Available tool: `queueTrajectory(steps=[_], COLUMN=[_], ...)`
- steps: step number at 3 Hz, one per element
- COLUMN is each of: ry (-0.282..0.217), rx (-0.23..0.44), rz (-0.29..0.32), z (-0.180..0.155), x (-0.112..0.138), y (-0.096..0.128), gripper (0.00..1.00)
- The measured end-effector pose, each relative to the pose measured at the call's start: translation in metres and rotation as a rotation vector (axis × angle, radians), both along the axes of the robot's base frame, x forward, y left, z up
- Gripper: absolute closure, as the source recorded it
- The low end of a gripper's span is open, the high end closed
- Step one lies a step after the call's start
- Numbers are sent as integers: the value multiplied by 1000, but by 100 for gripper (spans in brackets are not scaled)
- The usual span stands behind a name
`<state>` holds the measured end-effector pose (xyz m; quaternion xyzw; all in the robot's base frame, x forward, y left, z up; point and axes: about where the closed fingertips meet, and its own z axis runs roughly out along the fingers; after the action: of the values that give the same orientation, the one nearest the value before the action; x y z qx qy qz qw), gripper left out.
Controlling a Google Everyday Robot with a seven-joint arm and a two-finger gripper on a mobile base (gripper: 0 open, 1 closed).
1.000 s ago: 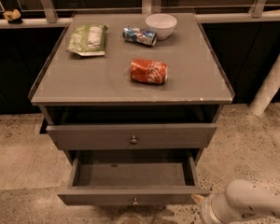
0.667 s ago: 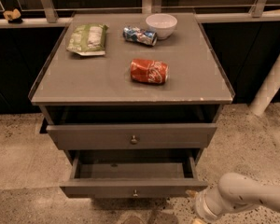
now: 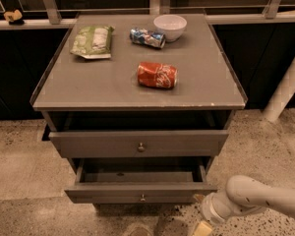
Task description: Close middle drawer
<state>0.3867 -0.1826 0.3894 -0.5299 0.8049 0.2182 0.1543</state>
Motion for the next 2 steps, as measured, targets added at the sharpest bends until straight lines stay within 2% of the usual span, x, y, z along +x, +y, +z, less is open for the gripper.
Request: queueTrajectory(steps=[1,2], ry=[4,11], rx=[8,21], rz=[-3,-14], z=[-1,-10], x=[0,23], y=[-1,5], gripper=[0,0])
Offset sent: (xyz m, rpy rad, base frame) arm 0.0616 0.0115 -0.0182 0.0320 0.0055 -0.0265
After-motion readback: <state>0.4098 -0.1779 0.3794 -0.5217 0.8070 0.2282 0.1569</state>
